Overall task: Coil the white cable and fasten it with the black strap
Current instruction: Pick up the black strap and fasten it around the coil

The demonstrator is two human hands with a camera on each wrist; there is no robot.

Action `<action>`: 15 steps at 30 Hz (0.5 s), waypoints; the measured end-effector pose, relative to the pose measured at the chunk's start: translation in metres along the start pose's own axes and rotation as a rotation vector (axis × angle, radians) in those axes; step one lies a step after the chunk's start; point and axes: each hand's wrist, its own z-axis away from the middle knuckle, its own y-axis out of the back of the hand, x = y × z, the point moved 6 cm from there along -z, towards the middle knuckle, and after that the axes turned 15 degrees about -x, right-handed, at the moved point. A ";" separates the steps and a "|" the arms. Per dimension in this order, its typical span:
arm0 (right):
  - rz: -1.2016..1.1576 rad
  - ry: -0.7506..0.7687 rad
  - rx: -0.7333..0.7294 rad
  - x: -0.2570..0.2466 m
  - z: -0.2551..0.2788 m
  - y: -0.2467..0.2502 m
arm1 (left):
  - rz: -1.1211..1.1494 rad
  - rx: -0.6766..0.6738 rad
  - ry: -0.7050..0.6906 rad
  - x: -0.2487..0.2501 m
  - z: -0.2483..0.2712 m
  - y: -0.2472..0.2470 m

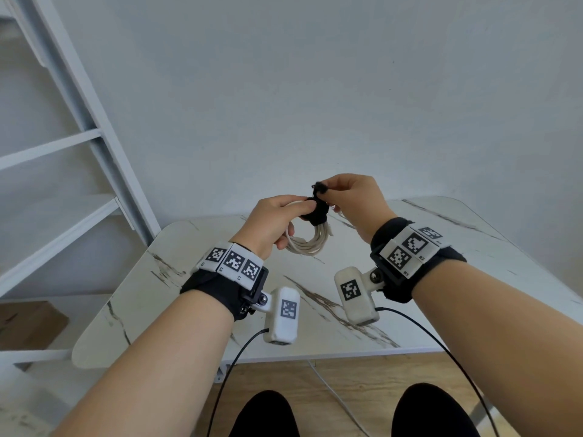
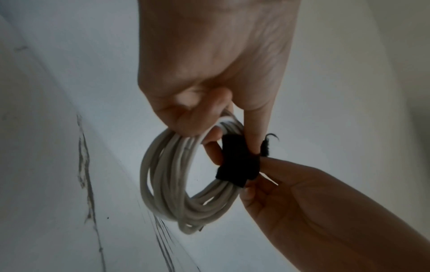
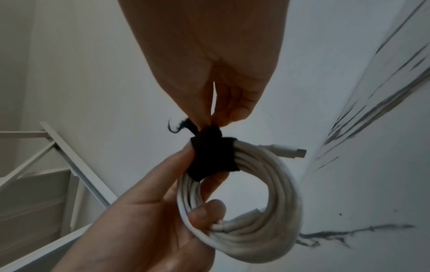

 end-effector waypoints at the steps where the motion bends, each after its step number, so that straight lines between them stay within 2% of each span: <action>1: 0.013 -0.006 0.007 0.001 0.000 0.000 | -0.009 -0.005 -0.005 -0.001 -0.001 0.000; 8: 0.049 -0.128 0.001 0.007 -0.002 0.003 | -0.043 -0.023 -0.038 0.000 -0.001 -0.003; 11: 0.080 -0.084 0.019 0.005 0.000 0.001 | -0.023 -0.012 -0.038 -0.003 -0.001 -0.002; 15: -0.019 -0.050 0.029 0.006 0.004 -0.002 | 0.016 0.007 -0.035 -0.005 -0.003 0.002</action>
